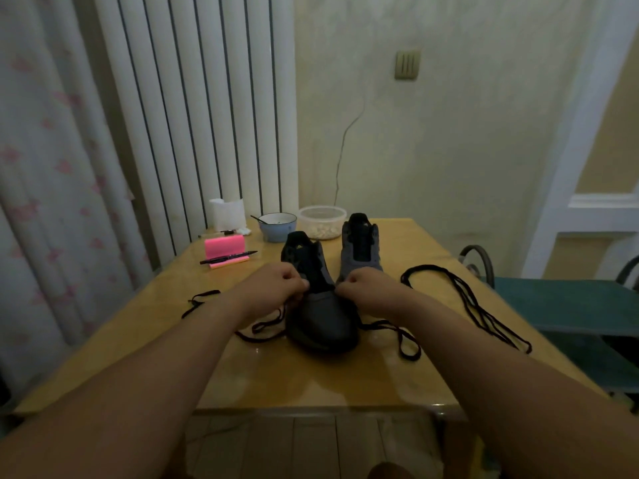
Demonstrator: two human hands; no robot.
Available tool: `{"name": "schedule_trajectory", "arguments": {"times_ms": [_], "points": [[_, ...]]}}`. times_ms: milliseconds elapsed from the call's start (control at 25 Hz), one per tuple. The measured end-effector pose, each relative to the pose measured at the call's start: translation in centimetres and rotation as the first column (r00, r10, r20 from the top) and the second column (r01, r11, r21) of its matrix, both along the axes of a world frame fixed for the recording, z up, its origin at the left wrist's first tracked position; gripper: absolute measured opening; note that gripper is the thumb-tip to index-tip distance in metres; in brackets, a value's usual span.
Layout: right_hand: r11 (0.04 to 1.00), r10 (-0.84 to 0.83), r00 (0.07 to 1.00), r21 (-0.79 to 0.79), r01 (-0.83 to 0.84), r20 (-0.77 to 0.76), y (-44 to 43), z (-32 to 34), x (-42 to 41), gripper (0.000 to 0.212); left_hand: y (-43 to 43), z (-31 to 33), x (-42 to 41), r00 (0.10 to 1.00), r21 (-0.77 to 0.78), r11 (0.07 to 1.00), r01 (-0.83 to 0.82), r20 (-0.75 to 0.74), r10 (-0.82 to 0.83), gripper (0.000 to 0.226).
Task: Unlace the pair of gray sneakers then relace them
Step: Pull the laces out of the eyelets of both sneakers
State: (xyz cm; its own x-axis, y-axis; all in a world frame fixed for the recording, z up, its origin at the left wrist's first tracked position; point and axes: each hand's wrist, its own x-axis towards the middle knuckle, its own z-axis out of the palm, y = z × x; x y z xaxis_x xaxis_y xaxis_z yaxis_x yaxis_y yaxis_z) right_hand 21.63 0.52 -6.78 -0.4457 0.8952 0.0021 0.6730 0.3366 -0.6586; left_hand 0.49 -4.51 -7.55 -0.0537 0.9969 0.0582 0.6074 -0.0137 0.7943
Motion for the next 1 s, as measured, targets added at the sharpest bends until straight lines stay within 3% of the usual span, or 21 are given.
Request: {"name": "schedule_trajectory", "arguments": {"times_ms": [120,160,200,240,320,360,440,480,560,640,800,880,1000], "points": [[0.962,-0.089,0.957,-0.272,0.011,-0.275,1.3,1.9,0.5,0.029,1.0,2.0,-1.1,0.9,0.016,0.997,-0.077,0.431,0.063,0.013],[0.932,-0.118,0.917,-0.361,-0.03,-0.381,1.8,2.7,0.4,0.029,1.5,2.5,-1.0,0.872,0.04,0.987,-0.158,0.474,0.12,0.008],[0.927,-0.158,0.887,-0.375,-0.018,-0.433,2.2,3.7,0.1,0.023,2.0,2.9,-1.0,0.881,0.076,0.966,-0.247,0.432,0.192,0.006],[0.942,-0.184,0.864,-0.336,0.018,-0.468,3.0,4.6,-0.4,0.008,2.3,3.0,-0.7,0.923,0.131,0.942,-0.31,0.281,0.264,0.015],[0.983,-0.162,0.917,-0.139,0.118,-0.366,4.4,6.2,-1.3,0.048,2.5,2.6,0.0,0.934,0.288,0.913,-0.29,-0.123,0.335,0.031],[0.988,-0.144,0.966,0.025,0.153,-0.216,4.2,6.6,-1.5,0.059,2.5,2.1,0.3,0.913,0.362,0.904,-0.227,-0.244,0.327,0.029],[0.907,-0.196,0.981,0.379,0.187,-0.014,3.4,5.9,-1.6,0.046,2.0,1.0,1.3,0.907,0.416,0.905,-0.089,-0.341,0.246,0.009],[0.88,-0.209,0.978,0.432,0.196,-0.017,2.7,5.0,-1.3,0.031,1.6,0.6,1.7,0.906,0.397,0.917,-0.038,-0.373,0.199,0.004],[0.933,-0.125,0.992,0.342,0.109,0.026,1.0,2.2,-0.9,0.017,1.0,-0.5,2.1,0.886,0.34,0.94,0.034,-0.445,0.129,0.006],[0.978,-0.062,0.995,0.203,0.045,0.08,-0.1,-0.6,-0.7,0.017,0.6,-1.2,2.2,0.887,0.315,0.947,0.064,-0.453,0.091,0.013],[0.995,-0.097,0.988,-0.021,0.095,-0.123,-1.6,-3.7,-0.6,0.037,1.3,-0.5,2.6,0.851,0.241,0.963,0.117,-0.524,0.028,0.012],[0.998,-0.056,0.989,0.01,0.058,-0.138,-2.3,-4.4,-1.0,0.045,1.5,0.3,3.0,0.829,0.221,0.963,0.157,-0.559,-0.007,0.008],[0.989,-0.024,0.991,0.144,0.043,-0.134,-3.0,-4.9,-1.7,0.038,1.6,0.7,3.0,0.773,0.22,0.95,0.223,-0.634,-0.035,0.011]]}}
